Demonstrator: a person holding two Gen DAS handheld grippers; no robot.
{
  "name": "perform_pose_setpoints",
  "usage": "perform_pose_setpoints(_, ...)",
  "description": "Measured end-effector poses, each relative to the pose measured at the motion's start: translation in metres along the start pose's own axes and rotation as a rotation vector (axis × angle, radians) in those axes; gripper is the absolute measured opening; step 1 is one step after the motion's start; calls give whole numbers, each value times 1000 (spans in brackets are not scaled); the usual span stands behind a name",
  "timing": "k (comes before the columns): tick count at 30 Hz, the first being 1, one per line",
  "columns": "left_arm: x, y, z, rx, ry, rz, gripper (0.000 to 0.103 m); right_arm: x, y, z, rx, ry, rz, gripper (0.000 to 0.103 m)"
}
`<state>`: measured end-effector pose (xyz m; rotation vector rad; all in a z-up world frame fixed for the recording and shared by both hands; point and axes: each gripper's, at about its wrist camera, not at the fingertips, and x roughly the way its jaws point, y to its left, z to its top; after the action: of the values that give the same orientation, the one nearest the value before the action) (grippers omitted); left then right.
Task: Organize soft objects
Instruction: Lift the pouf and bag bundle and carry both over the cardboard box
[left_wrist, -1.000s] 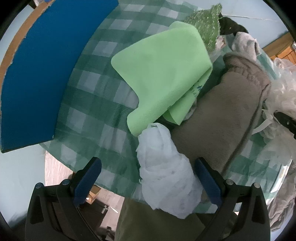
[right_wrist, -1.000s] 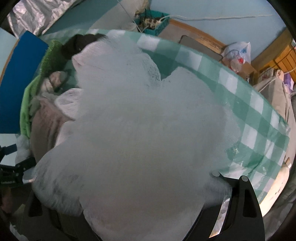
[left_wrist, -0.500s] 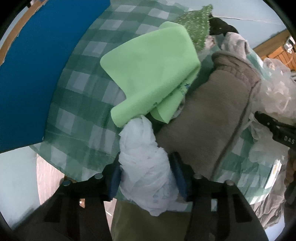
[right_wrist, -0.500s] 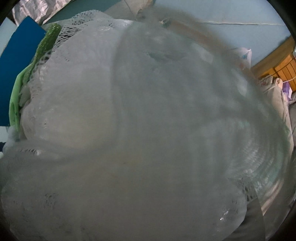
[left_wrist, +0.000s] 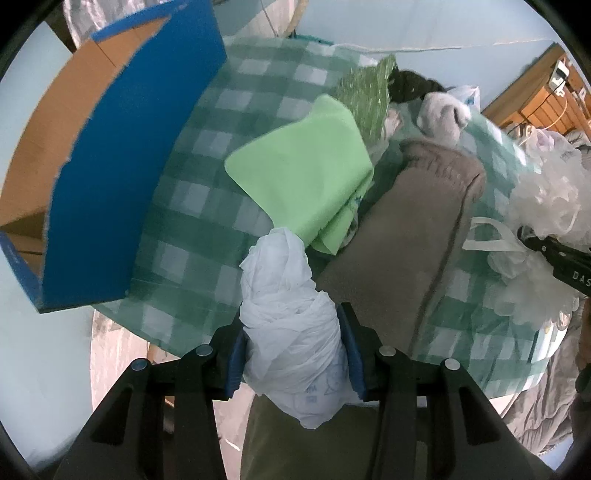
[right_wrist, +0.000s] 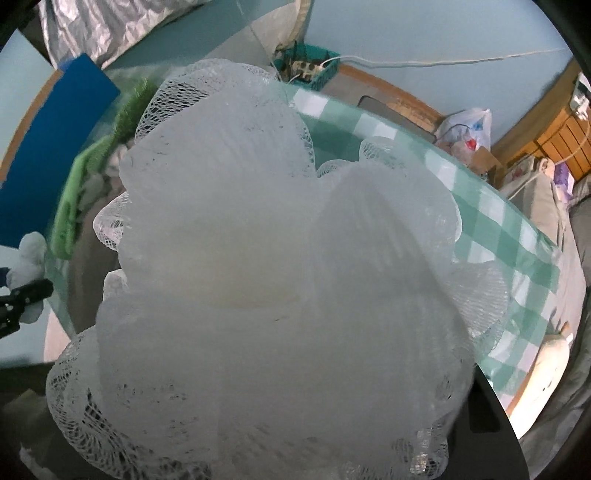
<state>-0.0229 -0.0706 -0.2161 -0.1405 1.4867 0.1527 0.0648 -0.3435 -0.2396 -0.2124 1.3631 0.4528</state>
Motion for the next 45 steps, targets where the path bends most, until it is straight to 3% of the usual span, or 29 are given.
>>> perform_pose_setpoints(12, -33, 15, -15, 35, -93, 9, 46, -60, 4, 16, 42, -105, 40, 63)
perform_pose_setpoints(20, -67, 27, -4, 54, -162, -2, 46, -93, 26, 27, 24, -157, 55, 62)
perform_pose_setpoints(41, -132, 84, 25, 30, -276, -2, 46, -124, 97, 60, -45, -231, 119, 63)
perform_pose_setpoints(45, -137, 100, 32, 18, -286, 1, 46, -131, 128, 67, -65, -238, 137, 63)
